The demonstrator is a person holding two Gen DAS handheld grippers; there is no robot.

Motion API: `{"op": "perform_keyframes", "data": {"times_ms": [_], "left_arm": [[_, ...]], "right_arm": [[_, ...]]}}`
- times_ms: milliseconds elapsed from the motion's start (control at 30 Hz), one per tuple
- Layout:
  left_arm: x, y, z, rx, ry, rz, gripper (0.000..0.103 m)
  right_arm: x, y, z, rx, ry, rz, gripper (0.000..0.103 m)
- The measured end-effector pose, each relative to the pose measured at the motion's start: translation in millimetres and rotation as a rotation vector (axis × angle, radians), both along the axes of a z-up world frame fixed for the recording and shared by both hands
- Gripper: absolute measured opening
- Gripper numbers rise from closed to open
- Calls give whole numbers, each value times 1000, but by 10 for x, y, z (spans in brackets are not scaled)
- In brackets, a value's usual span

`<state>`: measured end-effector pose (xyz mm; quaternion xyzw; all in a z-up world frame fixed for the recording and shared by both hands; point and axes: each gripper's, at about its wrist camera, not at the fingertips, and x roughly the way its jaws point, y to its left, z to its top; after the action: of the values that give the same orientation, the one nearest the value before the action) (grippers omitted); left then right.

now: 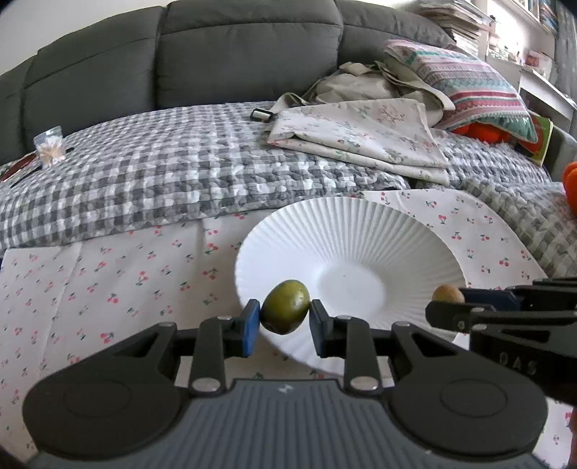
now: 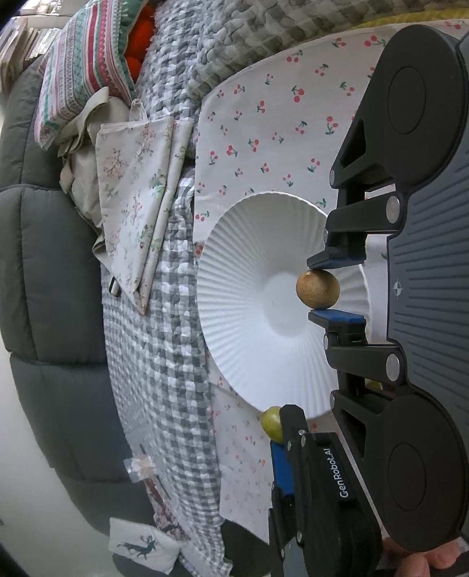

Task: Organize fruits
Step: 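Carry the kiwi and lime to the white bowl and open both tools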

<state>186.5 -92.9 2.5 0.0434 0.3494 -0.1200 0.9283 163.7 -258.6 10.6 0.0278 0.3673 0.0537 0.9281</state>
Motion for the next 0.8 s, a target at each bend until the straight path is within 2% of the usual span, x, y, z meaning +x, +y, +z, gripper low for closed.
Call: {"op": "perform_keyframes", "data": {"times_ms": [400, 500, 633, 700, 733, 767, 800], "left_arm": [[132, -140, -200, 16, 5, -34, 28], [140, -143, -206, 11, 6, -36, 29], [140, -124, -194, 1, 11, -40, 30], [133, -86, -172, -18, 16, -38, 37], [124, -56, -151, -31, 15, -38, 49], [110, -31, -130, -39, 8, -35, 57], [93, -6, -102, -43, -2, -32, 59]], "right_arm": [[146, 52, -225, -65, 22, 12, 24], [145, 75, -235, -78, 16, 16, 27], [130, 78, -223, -84, 9, 10, 39], [118, 74, -204, -83, 5, 7, 43], [112, 70, -190, -83, 3, 2, 46], [105, 59, -172, -82, -1, -1, 46], [97, 45, -154, -78, -4, -5, 47]]}}
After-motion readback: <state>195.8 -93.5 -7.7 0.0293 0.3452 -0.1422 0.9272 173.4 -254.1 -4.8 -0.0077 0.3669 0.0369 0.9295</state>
